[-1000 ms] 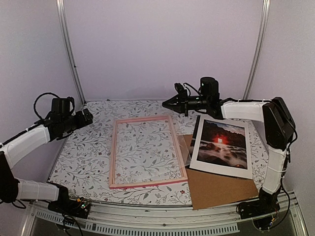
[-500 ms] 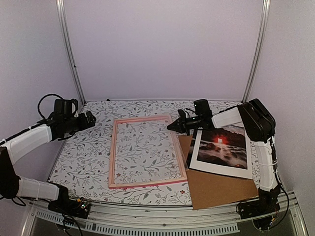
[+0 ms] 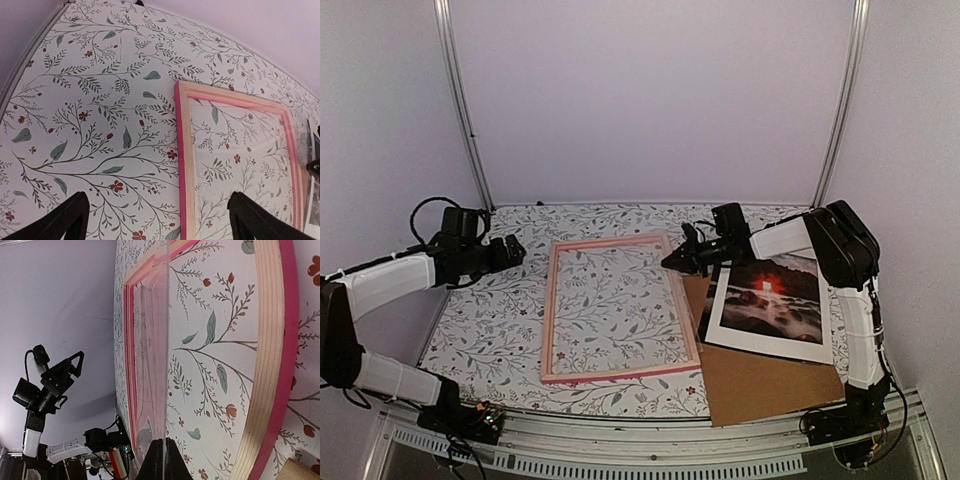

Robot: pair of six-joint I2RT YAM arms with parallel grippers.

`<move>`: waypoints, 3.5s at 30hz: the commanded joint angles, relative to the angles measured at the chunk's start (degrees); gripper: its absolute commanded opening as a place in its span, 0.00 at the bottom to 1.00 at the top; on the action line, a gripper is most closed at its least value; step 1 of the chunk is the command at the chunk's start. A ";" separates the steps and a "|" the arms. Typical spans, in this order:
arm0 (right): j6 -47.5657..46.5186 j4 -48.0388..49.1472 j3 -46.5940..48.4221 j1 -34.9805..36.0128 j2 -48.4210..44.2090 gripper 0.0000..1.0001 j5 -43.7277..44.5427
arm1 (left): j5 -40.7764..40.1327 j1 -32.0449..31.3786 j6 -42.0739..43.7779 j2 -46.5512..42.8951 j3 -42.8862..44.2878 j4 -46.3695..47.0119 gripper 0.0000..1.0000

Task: Put the photo into the frame
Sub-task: Place the glass panel at the frame body, then pick up the glass panel from the frame body, then place the glass panel on the frame body.

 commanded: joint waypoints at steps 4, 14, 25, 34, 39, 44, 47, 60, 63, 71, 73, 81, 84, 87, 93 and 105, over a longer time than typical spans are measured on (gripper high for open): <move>-4.31 -4.87 1.28 0.13 -1.84 0.15 -4.05 | -0.60 -3.48 -0.23 2.47 -1.01 2.55 1.00; -12.48 -13.64 1.33 0.22 -3.23 0.23 -4.86 | -1.72 -4.50 -0.11 2.63 -0.67 2.47 1.00; -14.53 -13.65 -0.70 0.96 -4.33 0.23 -6.12 | -1.96 -5.04 -0.24 3.00 -1.06 2.80 1.00; -13.04 -11.03 -2.78 1.96 -4.06 0.22 -6.71 | -1.58 -6.66 -1.06 3.91 -2.49 4.22 1.00; -12.57 -8.87 -3.80 2.27 -3.92 0.22 -6.63 | -1.23 -8.63 -2.12 5.29 -3.26 5.54 1.00; -12.13 -8.28 -4.05 2.78 -3.80 0.22 -6.79 | 0.13 -10.06 -3.90 8.11 -4.88 7.46 0.99; -11.93 -8.10 -4.38 3.31 -3.97 0.22 -6.80 | 1.65 -10.54 -4.50 9.82 -5.78 8.87 0.97; -9.69 -5.31 -5.37 4.09 -4.39 0.04 -8.04 | 1.76 -12.03 -4.76 11.77 -6.20 11.18 0.94; -9.13 -5.21 -4.73 3.75 -5.42 0.00 -8.93 | 1.09 -11.97 -4.24 10.88 -5.79 10.09 0.94; -4.13 -0.73 -3.89 2.97 -10.22 0.00 -13.37 | -2.34 -10.99 -2.78 7.85 -4.72 6.54 0.95; -1.74 1.12 -3.43 2.93 -11.34 0.00 -14.53 | -2.26 -9.94 -2.46 6.91 -4.40 6.03 0.95; 4.29 5.51 1.89 4.46 -12.39 0.00 -17.70 | -2.87 -4.94 -1.22 2.10 -2.88 3.28 0.96; 7.31 8.52 3.95 4.93 -11.29 0.00 -18.16 | -3.57 -2.80 -1.19 -0.51 -2.61 2.12 0.97; 10.27 10.83 5.61 5.17 -10.02 0.00 -17.70 | -5.93 -1.12 -1.48 -4.09 -2.87 1.09 0.98; 13.26 12.94 9.36 5.48 -5.04 0.00 -16.47 | -7.74 0.66 -1.42 -8.66 -2.83 -0.23 0.99; 4.76 0.68 13.19 1.07 7.02 0.00 -12.96 | -9.58 0.72 -0.09 -9.23 -3.11 -1.07 0.99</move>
